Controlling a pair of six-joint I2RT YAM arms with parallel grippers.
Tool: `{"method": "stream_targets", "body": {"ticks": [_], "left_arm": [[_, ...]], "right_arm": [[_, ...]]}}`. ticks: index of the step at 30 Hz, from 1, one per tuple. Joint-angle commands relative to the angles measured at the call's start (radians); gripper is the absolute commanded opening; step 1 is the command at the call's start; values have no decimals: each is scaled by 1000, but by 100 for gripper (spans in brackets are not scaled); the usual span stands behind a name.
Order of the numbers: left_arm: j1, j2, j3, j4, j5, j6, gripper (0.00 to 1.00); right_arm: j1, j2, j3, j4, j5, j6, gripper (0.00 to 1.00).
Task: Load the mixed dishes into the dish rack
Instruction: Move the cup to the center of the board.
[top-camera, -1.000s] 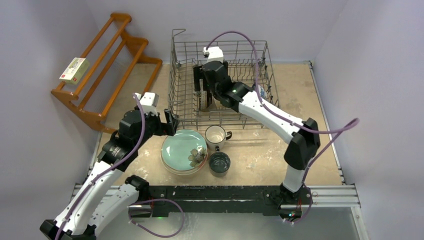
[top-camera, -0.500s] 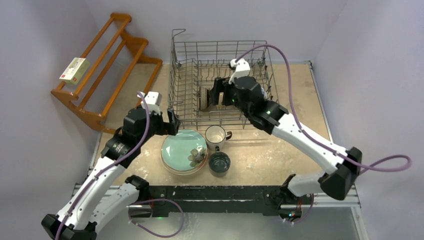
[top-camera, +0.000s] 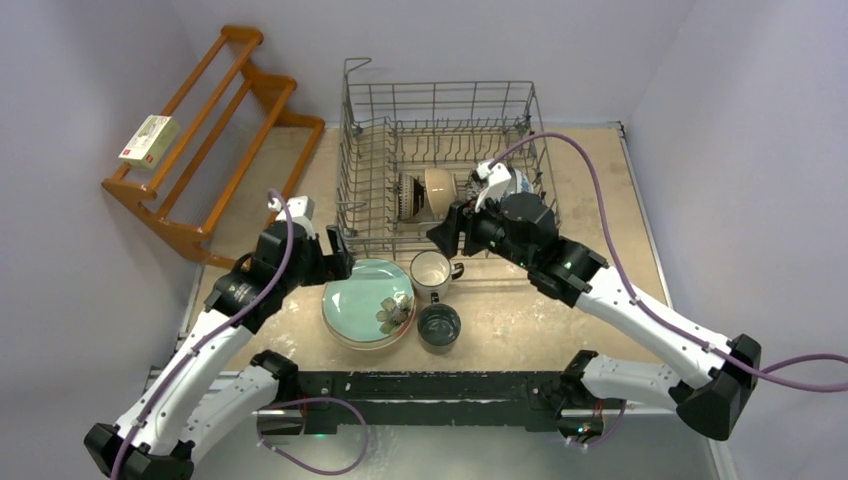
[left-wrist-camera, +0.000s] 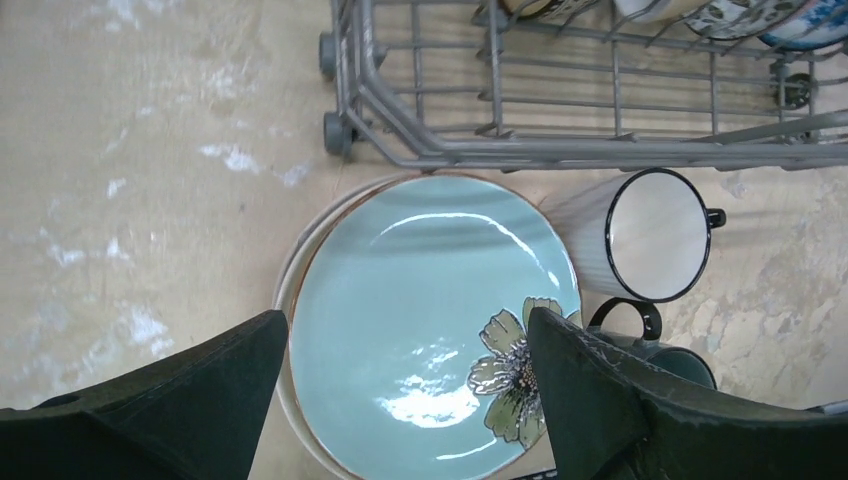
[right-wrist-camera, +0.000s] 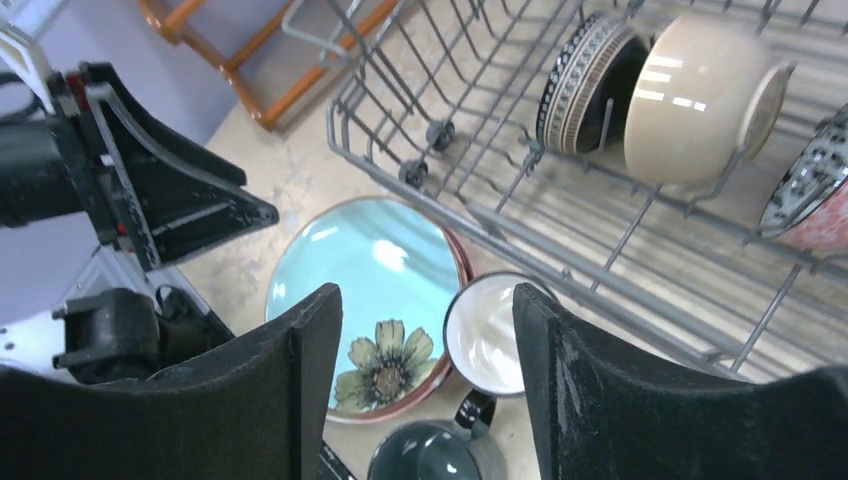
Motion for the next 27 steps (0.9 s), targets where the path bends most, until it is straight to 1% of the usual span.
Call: {"method": "stream_targets", "body": {"ticks": [1, 3, 6, 8, 10, 13, 17, 22, 27], "left_arm": [[5, 1, 29, -126, -49, -176, 87], [3, 5, -2, -141, -47, -226, 87], [4, 6, -57, -124, -24, -259, 87], [4, 10, -87, -100, 5, -271, 87], [4, 19, -109, -74, 34, -284, 87], [3, 34, -128, -39, 57, -288, 86], [5, 46, -136, -25, 58, -286, 86], [4, 43, -142, -19, 64, -279, 86], [4, 42, -133, -14, 66, -266, 86]], "right_arm": [[16, -2, -45, 31, -87, -5, 64], [37, 6, -66, 22, -69, -7, 61], [98, 21, -84, -7, -21, -21, 58], [148, 32, -87, -36, 20, -31, 58], [183, 40, -92, -68, 56, -34, 60], [188, 52, -106, -82, 85, -22, 60], [205, 83, -116, -59, 99, -12, 57], [223, 182, -84, -52, 154, -11, 52], [255, 291, -35, -44, 207, -24, 49]]}}
